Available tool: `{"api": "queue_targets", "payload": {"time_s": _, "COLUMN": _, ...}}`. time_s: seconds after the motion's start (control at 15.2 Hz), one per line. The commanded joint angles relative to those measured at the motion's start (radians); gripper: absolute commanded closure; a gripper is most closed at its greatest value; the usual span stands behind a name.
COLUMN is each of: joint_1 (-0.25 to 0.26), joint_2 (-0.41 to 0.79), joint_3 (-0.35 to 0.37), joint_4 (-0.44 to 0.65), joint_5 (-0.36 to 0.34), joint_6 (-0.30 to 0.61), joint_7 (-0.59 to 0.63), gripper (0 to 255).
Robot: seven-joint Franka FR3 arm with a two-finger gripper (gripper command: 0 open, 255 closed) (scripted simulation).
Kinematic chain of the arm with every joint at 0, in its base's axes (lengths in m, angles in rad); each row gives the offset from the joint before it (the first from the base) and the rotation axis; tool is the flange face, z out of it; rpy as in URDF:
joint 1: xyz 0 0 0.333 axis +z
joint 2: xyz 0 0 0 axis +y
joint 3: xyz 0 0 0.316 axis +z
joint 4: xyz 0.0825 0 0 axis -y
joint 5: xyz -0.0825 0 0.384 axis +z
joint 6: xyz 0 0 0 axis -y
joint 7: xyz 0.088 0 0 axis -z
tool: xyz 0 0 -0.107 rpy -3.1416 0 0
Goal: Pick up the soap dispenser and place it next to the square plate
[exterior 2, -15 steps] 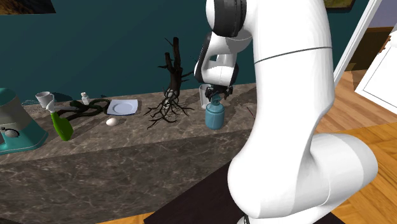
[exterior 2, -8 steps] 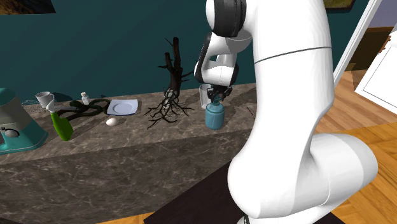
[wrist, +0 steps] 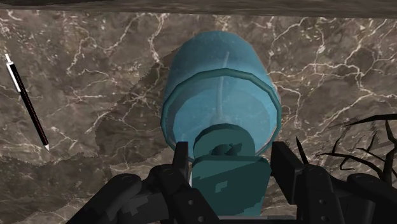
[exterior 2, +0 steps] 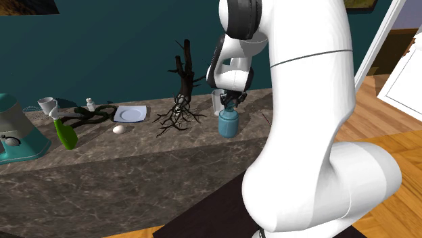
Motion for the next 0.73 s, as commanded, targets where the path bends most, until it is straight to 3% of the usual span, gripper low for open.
{"api": "queue_targets", "payload": {"time_s": 0.0, "joint_1": 0.004, "joint_2": -0.011, "joint_3": -0.005, "joint_4": -0.003, "joint_5": -0.004, "joint_6": -0.009, "joint_7": 0.004, "gripper": 255}}
{"api": "queue_targets", "payload": {"time_s": 0.66, "joint_1": 0.044, "joint_2": -0.116, "joint_3": -0.057, "joint_4": -0.014, "joint_5": -0.054, "joint_6": -0.105, "joint_7": 0.048, "gripper": 255}}
